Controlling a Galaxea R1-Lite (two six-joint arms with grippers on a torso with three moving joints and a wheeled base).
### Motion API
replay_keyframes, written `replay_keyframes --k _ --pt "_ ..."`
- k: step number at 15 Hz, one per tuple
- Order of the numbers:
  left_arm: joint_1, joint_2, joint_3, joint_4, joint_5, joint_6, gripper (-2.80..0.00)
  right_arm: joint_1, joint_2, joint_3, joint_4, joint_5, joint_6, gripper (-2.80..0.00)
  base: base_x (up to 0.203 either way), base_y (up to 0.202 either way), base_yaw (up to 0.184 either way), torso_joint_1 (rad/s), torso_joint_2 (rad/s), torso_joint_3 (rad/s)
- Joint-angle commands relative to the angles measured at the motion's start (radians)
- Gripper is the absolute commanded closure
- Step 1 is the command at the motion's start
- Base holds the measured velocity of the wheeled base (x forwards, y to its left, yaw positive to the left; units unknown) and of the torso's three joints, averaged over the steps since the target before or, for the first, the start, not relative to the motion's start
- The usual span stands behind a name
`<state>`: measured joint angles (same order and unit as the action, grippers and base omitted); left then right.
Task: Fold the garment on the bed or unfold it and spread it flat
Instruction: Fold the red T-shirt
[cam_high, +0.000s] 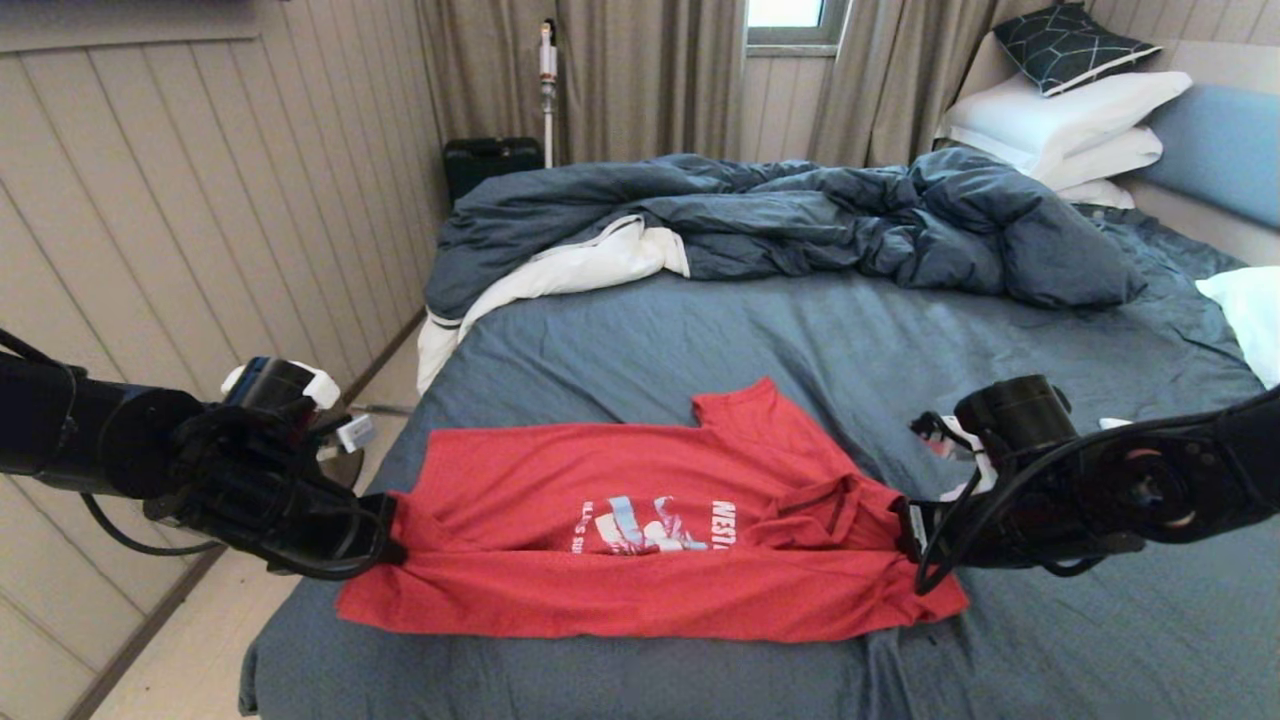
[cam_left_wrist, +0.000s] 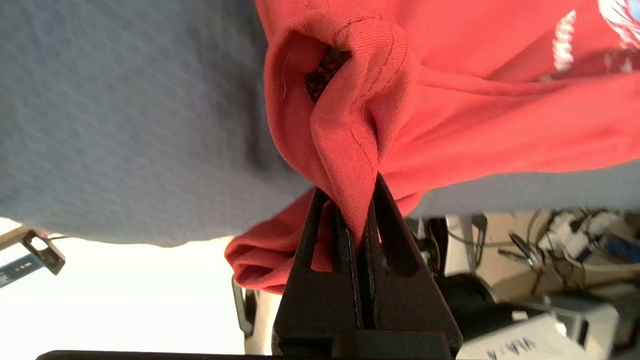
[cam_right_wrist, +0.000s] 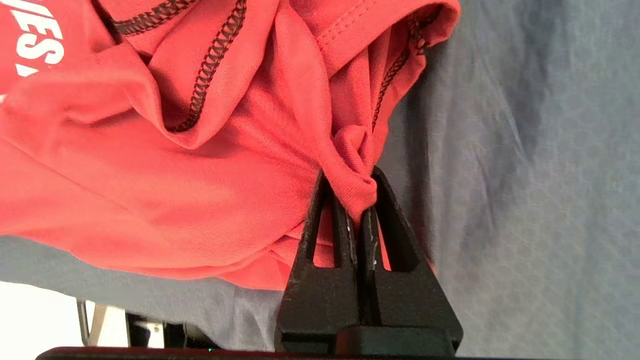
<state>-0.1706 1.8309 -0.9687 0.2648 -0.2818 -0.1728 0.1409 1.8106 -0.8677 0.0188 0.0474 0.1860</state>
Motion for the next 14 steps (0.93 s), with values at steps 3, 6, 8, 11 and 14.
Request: replay_keyframes --k 3,6,8,11,14 --pt "0.001 -0.049 0.001 0.073 -0.008 0.045 0.00 0.000 -0.034 -0.009 0.048 0.007 -0.017 0.00 0.000 0.000 0.000 0.000 0.00 0.000" --pt "0.000 -0.067 0.017 0.122 -0.011 0.068 0.00 -0.003 -0.062 0.002 0.086 0.009 -0.038 0.00 0.000 0.000 0.000 0.000 0.00 0.000" --pt "0.000 -0.078 0.022 0.133 -0.011 0.072 0.00 -0.010 -0.074 0.005 0.135 0.010 -0.056 0.00 0.000 0.000 0.000 0.000 0.00 0.000" --pt "0.000 -0.095 0.050 0.147 -0.011 0.072 0.00 -0.010 -0.097 0.030 0.153 0.015 -0.077 0.00 0.000 0.000 0.000 0.000 0.00 0.000" --pt "0.000 -0.116 0.076 0.149 -0.011 0.075 0.00 -0.010 -0.129 0.043 0.163 0.015 -0.094 0.00 0.000 0.000 0.000 0.000 0.00 0.000"
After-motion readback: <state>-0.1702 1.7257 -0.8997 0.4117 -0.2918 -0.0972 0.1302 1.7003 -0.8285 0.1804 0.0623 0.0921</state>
